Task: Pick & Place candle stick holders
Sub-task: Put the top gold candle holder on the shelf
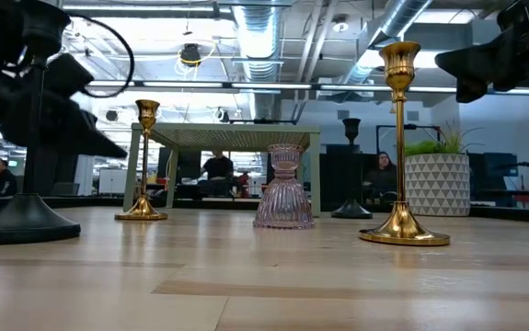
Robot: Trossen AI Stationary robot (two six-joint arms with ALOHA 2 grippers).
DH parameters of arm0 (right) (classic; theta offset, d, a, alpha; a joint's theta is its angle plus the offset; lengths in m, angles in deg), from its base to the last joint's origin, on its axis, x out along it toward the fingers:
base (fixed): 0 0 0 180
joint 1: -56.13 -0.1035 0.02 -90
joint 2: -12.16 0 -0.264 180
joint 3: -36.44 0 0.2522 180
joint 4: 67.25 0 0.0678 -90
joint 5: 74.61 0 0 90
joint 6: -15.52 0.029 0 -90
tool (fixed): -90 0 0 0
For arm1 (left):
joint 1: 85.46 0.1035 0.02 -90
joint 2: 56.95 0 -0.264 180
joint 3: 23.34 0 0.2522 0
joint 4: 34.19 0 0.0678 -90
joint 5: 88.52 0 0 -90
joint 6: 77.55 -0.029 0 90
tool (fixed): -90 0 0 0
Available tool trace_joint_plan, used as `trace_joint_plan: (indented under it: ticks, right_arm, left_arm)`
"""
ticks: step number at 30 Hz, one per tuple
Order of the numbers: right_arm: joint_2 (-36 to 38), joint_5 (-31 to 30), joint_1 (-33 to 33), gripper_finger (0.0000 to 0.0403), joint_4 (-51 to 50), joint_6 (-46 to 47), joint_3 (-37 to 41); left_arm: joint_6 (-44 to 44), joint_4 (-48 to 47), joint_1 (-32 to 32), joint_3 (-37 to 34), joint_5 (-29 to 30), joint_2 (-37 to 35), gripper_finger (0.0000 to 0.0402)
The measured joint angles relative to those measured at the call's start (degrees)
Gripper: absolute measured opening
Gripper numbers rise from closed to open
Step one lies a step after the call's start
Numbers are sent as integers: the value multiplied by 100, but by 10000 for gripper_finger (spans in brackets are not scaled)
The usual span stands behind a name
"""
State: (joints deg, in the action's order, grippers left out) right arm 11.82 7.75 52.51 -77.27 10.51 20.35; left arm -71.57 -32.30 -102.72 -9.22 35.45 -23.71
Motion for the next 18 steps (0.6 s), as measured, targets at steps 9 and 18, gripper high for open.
trace_joint_plan:
  ticks: [9,18]
  right_arm:
    - [0,-15,0,0,7,-4,-9]
    - [0,-15,2,0,7,-79,-17]
  left_arm:
    - [-173,1243,0,0,691,1186,9]
    - [351,1556,2,0,345,1629,80]
